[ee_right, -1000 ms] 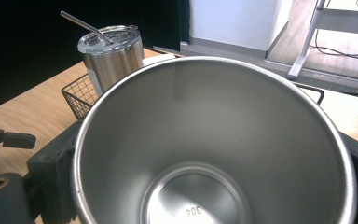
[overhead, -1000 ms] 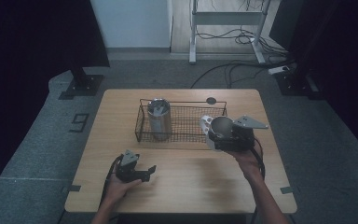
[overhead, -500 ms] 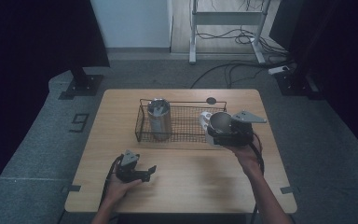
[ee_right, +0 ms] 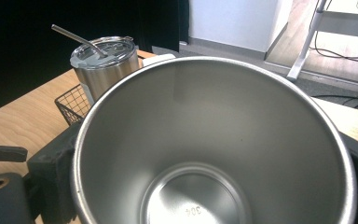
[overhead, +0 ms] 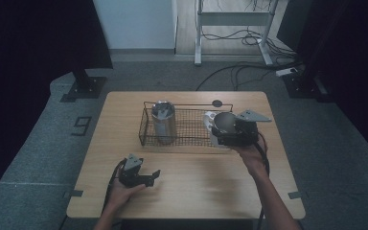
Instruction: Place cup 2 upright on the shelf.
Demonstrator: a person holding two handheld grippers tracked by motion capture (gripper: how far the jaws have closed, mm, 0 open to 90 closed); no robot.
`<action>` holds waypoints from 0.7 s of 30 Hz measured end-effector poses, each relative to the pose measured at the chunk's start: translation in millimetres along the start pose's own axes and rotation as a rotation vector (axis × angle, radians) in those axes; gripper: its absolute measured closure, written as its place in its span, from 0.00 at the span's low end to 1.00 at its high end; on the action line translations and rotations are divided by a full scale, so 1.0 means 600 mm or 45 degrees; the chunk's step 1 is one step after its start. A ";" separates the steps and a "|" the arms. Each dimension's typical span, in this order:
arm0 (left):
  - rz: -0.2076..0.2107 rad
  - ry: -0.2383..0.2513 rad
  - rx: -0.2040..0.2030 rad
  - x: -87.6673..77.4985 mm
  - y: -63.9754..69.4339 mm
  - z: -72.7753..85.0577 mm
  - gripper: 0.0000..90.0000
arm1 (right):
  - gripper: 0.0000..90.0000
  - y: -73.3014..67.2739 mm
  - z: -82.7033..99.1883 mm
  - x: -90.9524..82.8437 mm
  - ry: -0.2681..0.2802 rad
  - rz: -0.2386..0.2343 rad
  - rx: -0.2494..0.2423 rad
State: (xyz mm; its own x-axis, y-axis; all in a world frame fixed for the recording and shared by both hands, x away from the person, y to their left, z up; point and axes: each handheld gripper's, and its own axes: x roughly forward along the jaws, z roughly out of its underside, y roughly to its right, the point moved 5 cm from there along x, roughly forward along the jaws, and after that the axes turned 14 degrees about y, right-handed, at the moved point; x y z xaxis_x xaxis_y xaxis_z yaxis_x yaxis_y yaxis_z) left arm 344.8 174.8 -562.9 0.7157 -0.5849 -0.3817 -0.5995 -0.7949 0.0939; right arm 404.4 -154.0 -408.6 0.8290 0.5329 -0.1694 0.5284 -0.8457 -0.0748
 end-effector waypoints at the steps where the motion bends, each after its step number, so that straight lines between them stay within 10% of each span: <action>1: -0.001 0.001 -0.001 0.000 0.000 0.000 0.11 | 0.07 0.001 0.000 0.001 0.001 0.002 0.000; 21: 0.008 0.007 -0.003 -0.001 0.002 -0.002 0.11 | 0.07 0.020 -0.016 0.018 0.016 0.016 0.008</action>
State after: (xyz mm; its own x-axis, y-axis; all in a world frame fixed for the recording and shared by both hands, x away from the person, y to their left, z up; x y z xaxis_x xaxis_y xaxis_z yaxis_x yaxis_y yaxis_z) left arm 344.0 174.0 -561.3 0.7140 -0.5904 -0.3762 -0.6028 -0.7918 0.0986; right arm 421.7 -158.1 -401.9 0.8378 0.5226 -0.1583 0.5169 -0.8524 -0.0786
